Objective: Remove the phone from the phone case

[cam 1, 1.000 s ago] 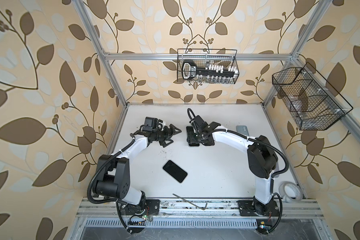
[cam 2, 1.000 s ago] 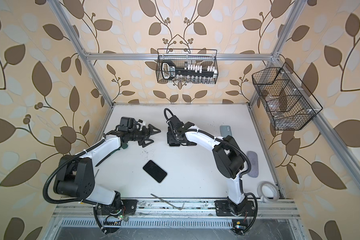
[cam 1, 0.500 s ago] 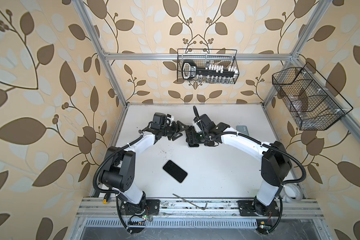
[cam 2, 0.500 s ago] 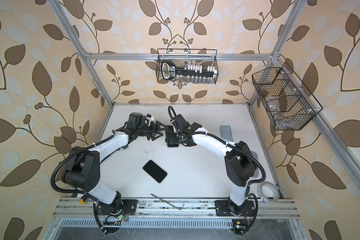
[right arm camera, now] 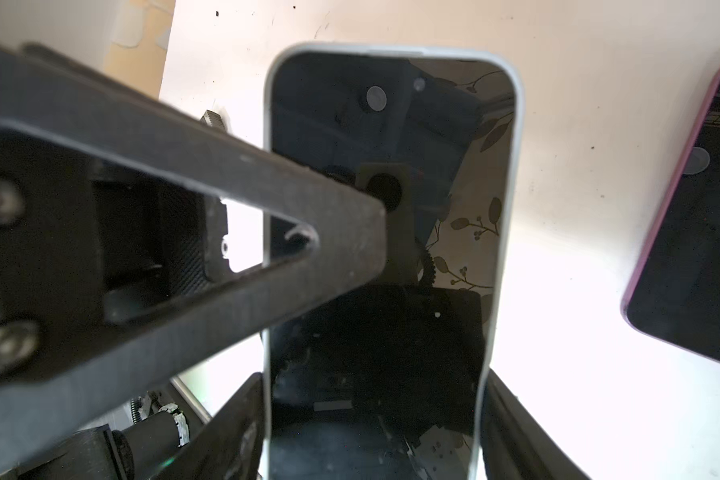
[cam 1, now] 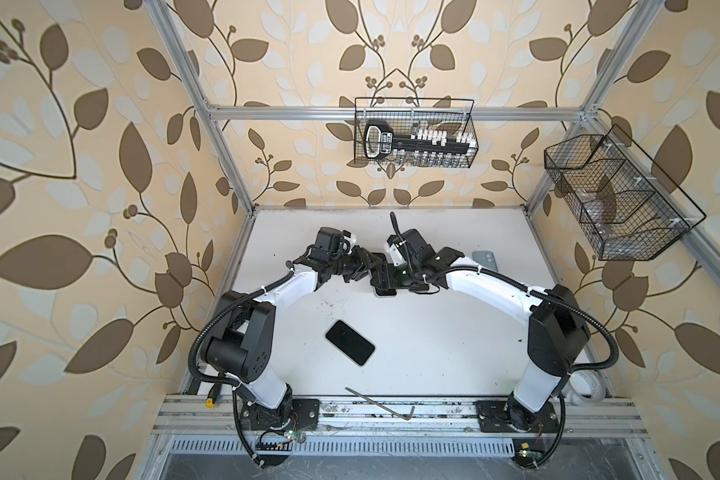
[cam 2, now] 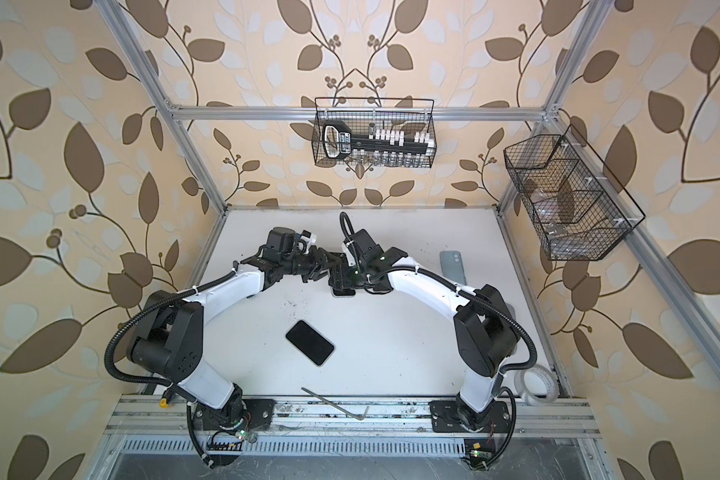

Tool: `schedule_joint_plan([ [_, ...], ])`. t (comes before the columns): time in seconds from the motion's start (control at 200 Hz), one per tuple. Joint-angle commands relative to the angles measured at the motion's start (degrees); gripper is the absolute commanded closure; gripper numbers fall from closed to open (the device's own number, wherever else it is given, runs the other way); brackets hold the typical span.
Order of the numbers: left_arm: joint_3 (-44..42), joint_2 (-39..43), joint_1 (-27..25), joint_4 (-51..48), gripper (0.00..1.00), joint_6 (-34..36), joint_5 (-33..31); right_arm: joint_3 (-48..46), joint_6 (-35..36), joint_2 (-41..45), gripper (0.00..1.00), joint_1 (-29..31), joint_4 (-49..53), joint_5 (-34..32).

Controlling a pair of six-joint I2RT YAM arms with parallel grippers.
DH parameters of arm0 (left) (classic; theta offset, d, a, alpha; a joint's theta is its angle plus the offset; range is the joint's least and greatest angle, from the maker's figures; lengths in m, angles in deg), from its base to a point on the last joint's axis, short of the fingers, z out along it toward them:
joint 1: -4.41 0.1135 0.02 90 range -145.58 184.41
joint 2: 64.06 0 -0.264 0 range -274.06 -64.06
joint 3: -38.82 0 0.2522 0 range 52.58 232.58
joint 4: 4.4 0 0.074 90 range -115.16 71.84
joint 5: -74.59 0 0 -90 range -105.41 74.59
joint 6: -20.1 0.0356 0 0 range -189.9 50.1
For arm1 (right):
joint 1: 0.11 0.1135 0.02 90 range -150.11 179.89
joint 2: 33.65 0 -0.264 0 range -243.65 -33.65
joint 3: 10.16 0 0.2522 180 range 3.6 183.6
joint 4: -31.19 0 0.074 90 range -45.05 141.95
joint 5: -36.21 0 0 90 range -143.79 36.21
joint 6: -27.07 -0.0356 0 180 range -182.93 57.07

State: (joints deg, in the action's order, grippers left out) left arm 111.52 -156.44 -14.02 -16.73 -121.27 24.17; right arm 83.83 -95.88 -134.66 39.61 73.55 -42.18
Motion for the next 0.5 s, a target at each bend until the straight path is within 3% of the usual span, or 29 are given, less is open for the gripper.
schedule_joint_plan([
  [0.0,0.04,1.49,-0.55,1.90,0.70,0.05,-1.37,-0.83,0.43,2.74,0.42,-0.48,-2.36,1.82],
  [0.26,-1.43,2.51,-0.81,3.66,0.84,0.05,-2.17,-2.35,0.52,3.27,0.43,-1.45,-3.09,3.12],
  [0.425,-1.80,2.91,-0.90,4.94,1.00,-2.37,-2.23,-3.61,0.56,4.13,0.43,-1.71,-3.69,3.48],
  [0.495,-1.84,2.77,-0.91,6.21,1.00,-3.24,-2.06,-4.10,0.34,4.61,0.42,-1.84,-4.31,3.59],
])
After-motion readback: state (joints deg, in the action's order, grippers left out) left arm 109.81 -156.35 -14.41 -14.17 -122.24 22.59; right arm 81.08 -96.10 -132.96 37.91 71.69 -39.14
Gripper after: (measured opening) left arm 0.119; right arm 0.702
